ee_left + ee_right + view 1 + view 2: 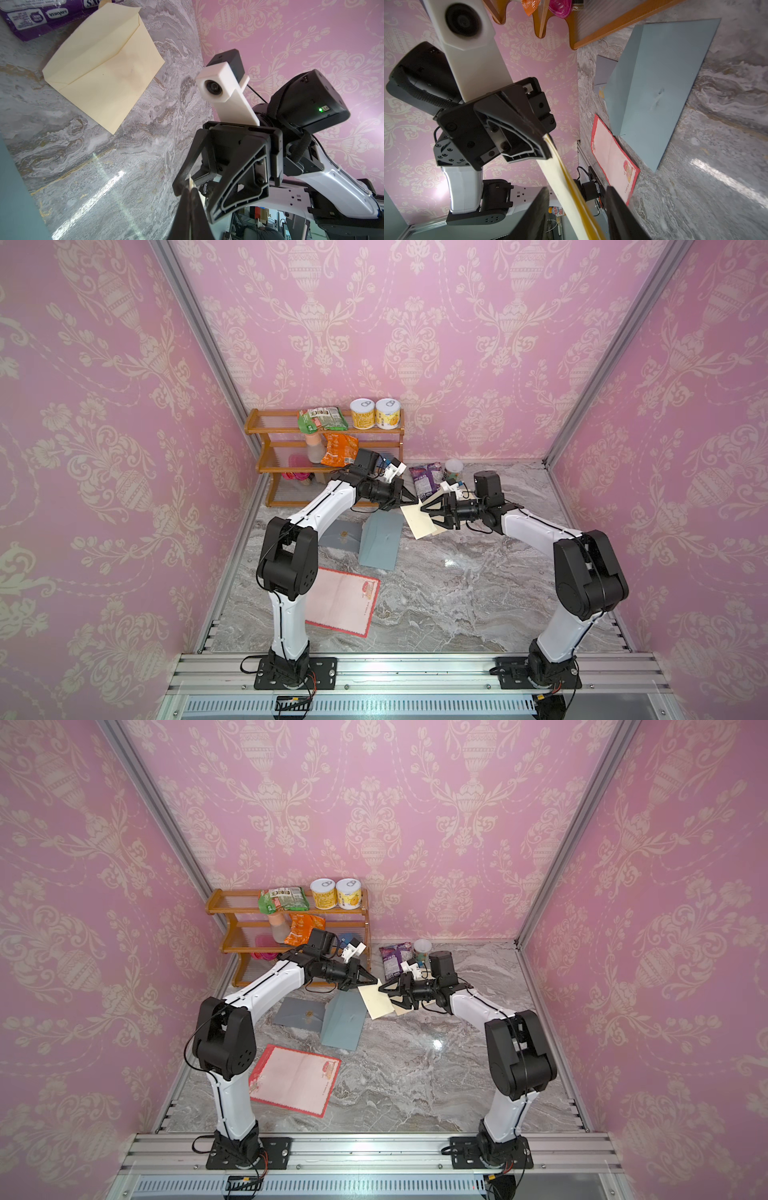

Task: Fold the letter paper in half and place it into the envelope
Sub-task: Fold the letter paper at the center of the board.

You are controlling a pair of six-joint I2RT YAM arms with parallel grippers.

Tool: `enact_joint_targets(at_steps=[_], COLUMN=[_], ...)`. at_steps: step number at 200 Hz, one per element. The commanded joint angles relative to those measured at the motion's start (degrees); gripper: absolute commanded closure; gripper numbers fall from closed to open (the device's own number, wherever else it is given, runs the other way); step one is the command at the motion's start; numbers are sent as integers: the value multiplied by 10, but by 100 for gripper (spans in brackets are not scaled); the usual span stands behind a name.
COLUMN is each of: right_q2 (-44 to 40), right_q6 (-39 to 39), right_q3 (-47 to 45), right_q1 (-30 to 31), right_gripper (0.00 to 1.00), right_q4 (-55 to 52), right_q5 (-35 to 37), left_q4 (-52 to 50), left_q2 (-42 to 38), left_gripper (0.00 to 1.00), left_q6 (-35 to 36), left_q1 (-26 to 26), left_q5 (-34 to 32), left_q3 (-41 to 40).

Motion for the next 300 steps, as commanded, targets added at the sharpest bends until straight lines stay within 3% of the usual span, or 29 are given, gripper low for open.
enact_joint_targets(at_steps=[1, 54, 71, 83, 109, 169, 195, 231, 250, 280, 300], right_q2=[-5, 5, 9, 8, 9, 15, 14, 16, 17, 20, 26], right_q6=[-36, -31, -32, -64, -137, -107, -49, 11, 23, 52, 80], right_q3=[11, 12, 12, 30, 57, 44, 22, -16, -26, -37, -41], right_q1=[6, 16, 15, 14, 13, 13, 17, 20, 20, 21, 23], right_gripper=[56, 47, 37, 25, 10, 5, 2, 15, 26, 55, 66], right_q4=[-34, -11, -10, -55, -149, -90, 0, 89, 108, 149, 185], right_q5=[-21, -13, -7, 11, 56, 31, 2, -20, -25, -33, -44], left_q4=[-13, 18, 13, 11, 1, 1, 16, 15, 14, 7, -1], left_q2=[1, 9, 12, 12, 7, 7, 12, 21, 26, 30, 34], left_gripper=[100, 100, 100, 100, 100, 100, 100, 100, 100, 100, 100], left_q6=[22, -9, -9, -9, -4, -9, -20, -18, -17, -7, 0], left_q1=[2, -5, -7, -8, -8, -10, -11, -11, -11, -9, -8], left_q5=[24, 33, 38, 42, 50, 61, 63, 60, 59, 55, 53], left_q3=[-2, 1, 3, 2, 3, 4, 4, 10, 12, 15, 18])
